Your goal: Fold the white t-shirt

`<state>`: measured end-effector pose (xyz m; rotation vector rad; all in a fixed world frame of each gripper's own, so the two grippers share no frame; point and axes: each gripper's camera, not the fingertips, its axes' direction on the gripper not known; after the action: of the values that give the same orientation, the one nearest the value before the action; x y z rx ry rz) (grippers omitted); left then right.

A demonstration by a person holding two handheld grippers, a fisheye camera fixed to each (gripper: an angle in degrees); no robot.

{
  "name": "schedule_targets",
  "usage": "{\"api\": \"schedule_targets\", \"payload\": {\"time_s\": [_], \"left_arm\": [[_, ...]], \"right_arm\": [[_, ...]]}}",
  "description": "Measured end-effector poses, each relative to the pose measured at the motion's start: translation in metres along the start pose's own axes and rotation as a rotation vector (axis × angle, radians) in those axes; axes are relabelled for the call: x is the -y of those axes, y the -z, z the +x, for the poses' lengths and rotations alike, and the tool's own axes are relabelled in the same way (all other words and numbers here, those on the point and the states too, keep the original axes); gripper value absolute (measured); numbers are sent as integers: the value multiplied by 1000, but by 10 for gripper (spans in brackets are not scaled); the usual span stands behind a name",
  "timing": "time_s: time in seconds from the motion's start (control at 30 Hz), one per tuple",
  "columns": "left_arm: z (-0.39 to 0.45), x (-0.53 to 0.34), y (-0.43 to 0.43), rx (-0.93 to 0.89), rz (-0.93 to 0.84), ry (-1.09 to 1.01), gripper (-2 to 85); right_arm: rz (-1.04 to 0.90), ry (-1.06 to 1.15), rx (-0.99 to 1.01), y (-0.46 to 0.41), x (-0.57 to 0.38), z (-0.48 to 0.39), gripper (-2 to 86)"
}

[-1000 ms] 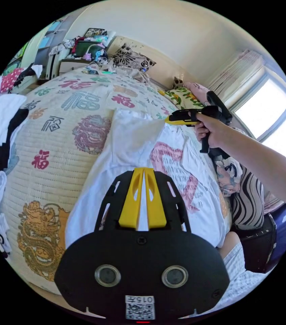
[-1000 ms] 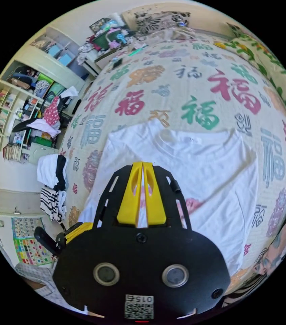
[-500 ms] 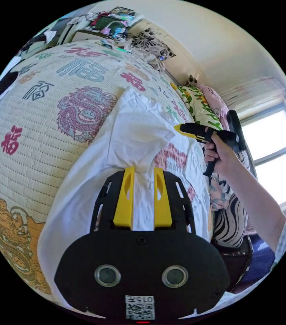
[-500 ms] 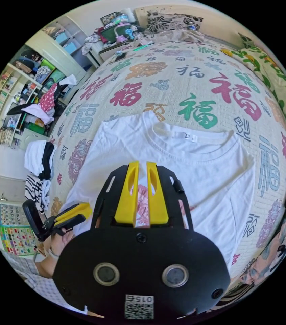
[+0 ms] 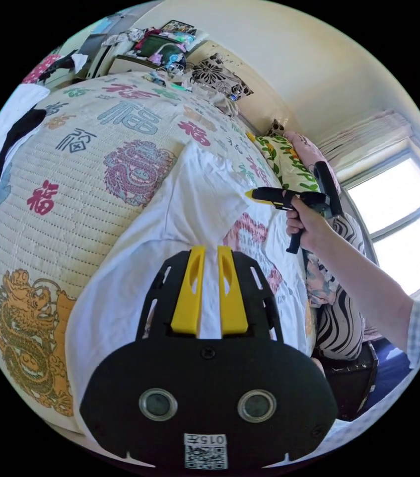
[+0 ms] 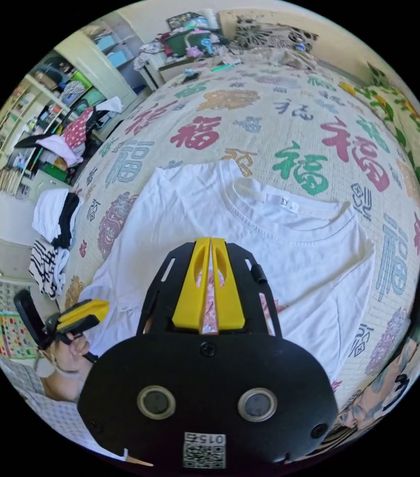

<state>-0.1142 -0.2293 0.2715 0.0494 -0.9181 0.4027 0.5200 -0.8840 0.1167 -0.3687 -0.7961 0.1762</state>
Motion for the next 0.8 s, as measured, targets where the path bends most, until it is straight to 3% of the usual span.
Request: {"api": "schedule_targets", "payload": {"time_s": [0.13,0.23,0.43,0.63,0.8], "left_arm": [[16,19,-16,-6,11,-54,37],[18,31,-58,120,-121,-90,20],[21,55,-57,-17,-141,-204,49],[60,152,-58,31,-22,-499,66],[87,229,-146,55,-195,-525,91]], "right_arm": [[-49,141,-51,13,-8,-25,-7],[-104,101,-30,16,-11,-20,-8],[42,87,36,91,-34,12,9],[169,110,-153,168,-49,67,70],[145,46,-130,186,-37,95,89]]}}
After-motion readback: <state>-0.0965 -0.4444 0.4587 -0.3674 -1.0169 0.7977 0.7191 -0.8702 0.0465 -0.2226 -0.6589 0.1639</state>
